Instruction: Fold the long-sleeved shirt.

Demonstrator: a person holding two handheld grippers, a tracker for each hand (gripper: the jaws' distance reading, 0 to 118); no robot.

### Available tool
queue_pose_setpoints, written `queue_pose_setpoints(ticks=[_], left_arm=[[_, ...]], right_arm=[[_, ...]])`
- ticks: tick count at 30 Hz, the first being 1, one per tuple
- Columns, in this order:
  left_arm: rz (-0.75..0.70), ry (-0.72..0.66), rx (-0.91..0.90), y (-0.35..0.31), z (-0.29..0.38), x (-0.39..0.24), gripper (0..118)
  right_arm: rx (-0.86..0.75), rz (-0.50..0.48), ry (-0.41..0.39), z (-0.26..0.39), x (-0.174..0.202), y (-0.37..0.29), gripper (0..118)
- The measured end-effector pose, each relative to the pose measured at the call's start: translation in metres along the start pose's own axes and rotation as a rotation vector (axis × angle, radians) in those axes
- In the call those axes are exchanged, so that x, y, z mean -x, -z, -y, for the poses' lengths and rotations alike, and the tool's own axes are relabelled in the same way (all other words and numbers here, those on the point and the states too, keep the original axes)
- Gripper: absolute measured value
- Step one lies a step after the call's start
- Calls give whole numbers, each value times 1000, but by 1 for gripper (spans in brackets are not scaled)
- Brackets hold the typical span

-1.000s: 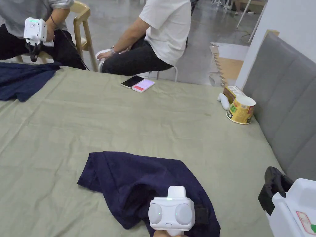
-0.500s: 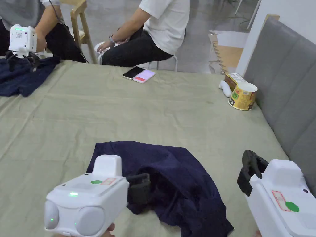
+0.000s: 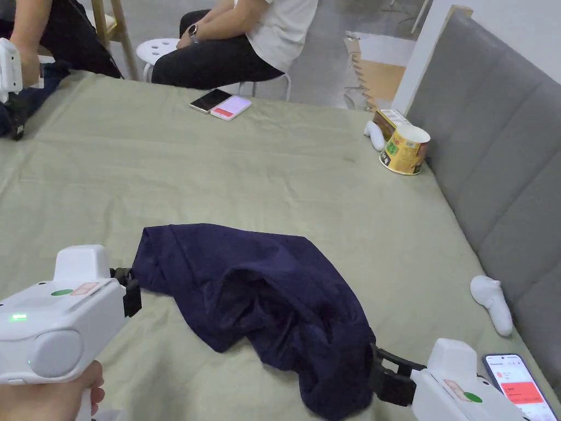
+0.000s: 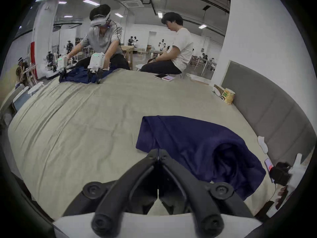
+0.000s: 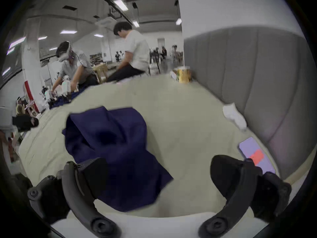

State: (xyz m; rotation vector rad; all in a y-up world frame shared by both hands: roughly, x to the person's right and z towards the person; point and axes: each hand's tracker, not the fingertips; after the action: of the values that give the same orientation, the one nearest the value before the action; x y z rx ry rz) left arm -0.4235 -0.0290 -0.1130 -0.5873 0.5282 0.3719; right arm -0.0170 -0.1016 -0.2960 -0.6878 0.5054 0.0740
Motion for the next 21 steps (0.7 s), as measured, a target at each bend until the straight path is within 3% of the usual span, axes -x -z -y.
queue_pose_setpoints(ticks=[2,5,7,8,9,11,12,13,14,16,17,19,20,21], left_arm=[[-15,-13,9,3,1,-1,4],[-17,-25,37,12,4,-1,4],[-19,-27,58,19,9,-2,4],[-19,-32,69,22,11,-2,4],[-18,-33,83,26,13,-3,4],[-19,-30,112,33,16,-2,4],[-26,-26,125,37,18,-1,4],[-38,-30,136,40,19,0,4],[-47,-36,147,46,20,4,6],[-61,-56,168,55,21,11,10],[-63,-65,185,60,20,16,16],[-64,-73,198,70,16,24,40],[-68,-69,204,75,13,28,57],[-69,-44,207,82,8,31,81]], right_arm=[[106,9,42,12,-12,18,117],[182,10,-12,26,-9,42,117],[203,-39,-62,29,-3,58,112],[210,-57,-88,32,4,61,102],[223,-74,-115,32,11,66,74],[188,-2,-239,30,24,67,57],[174,-63,-261,31,29,62,29],[159,-62,-256,30,29,61,6],[132,-22,-271,29,26,61,6],[165,-72,-233,30,22,62,6],[154,-71,-237,28,20,60,6],[135,-99,-222,22,15,57,6],[123,-116,-209,24,12,51,6],[107,-120,-203,21,10,47,6]])
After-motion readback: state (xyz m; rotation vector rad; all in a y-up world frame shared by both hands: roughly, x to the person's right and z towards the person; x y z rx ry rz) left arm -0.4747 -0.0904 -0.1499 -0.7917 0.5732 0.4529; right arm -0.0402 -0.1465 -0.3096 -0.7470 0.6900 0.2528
